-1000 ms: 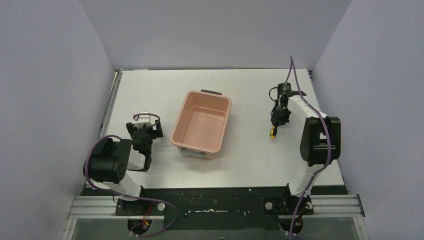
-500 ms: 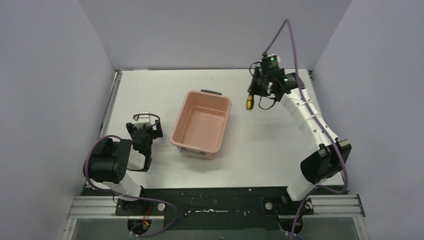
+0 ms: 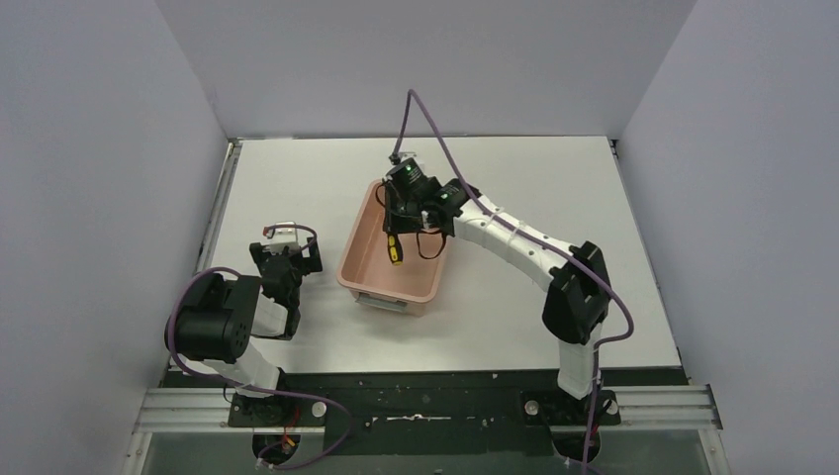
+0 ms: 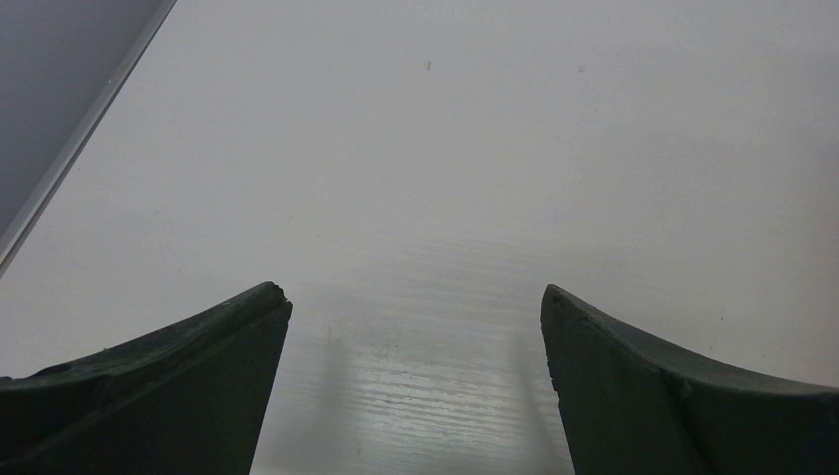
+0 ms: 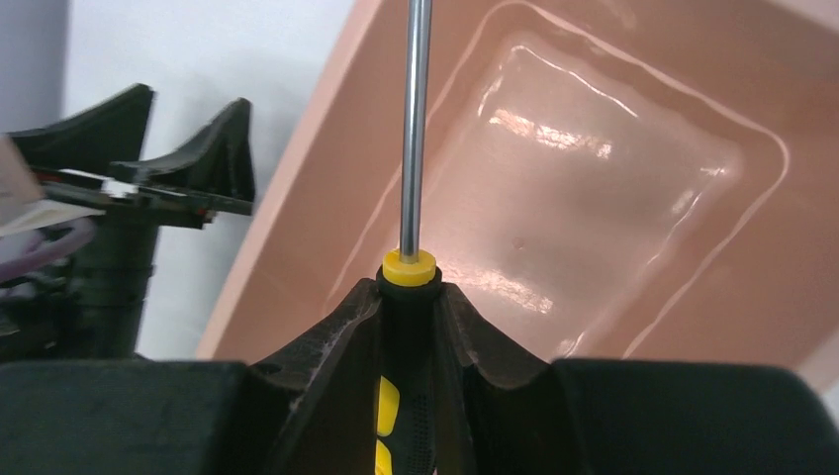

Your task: Put the screwdriver in the bin

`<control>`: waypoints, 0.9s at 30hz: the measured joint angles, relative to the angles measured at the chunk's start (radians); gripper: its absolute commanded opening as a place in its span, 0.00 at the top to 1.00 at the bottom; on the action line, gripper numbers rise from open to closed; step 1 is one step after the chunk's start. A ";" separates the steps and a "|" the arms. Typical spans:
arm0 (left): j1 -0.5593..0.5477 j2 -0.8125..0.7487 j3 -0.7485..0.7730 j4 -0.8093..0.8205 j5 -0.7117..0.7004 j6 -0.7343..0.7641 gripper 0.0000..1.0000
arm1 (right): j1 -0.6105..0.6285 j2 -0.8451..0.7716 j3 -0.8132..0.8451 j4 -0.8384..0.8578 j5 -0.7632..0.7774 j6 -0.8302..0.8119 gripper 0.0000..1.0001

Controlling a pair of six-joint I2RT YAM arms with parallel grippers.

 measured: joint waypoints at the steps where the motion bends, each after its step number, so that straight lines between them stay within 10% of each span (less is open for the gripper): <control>1: 0.000 0.000 0.000 0.000 0.000 0.000 0.03 | 0.008 0.024 -0.005 0.000 0.006 0.002 1.00; 6: 0.000 0.000 0.000 0.000 0.000 0.000 0.03 | 0.030 0.141 -0.044 -0.010 0.046 0.006 0.95; 15: 0.000 0.000 0.000 0.000 0.000 0.000 0.03 | 0.038 0.233 -0.056 -0.040 0.094 0.015 0.47; 25: 0.000 0.000 0.000 0.000 0.000 0.000 0.03 | 0.038 0.180 -0.033 -0.073 0.163 0.002 0.41; 27: 0.000 0.000 0.000 0.000 0.000 0.000 0.03 | 0.038 0.133 -0.019 -0.073 0.173 -0.017 0.23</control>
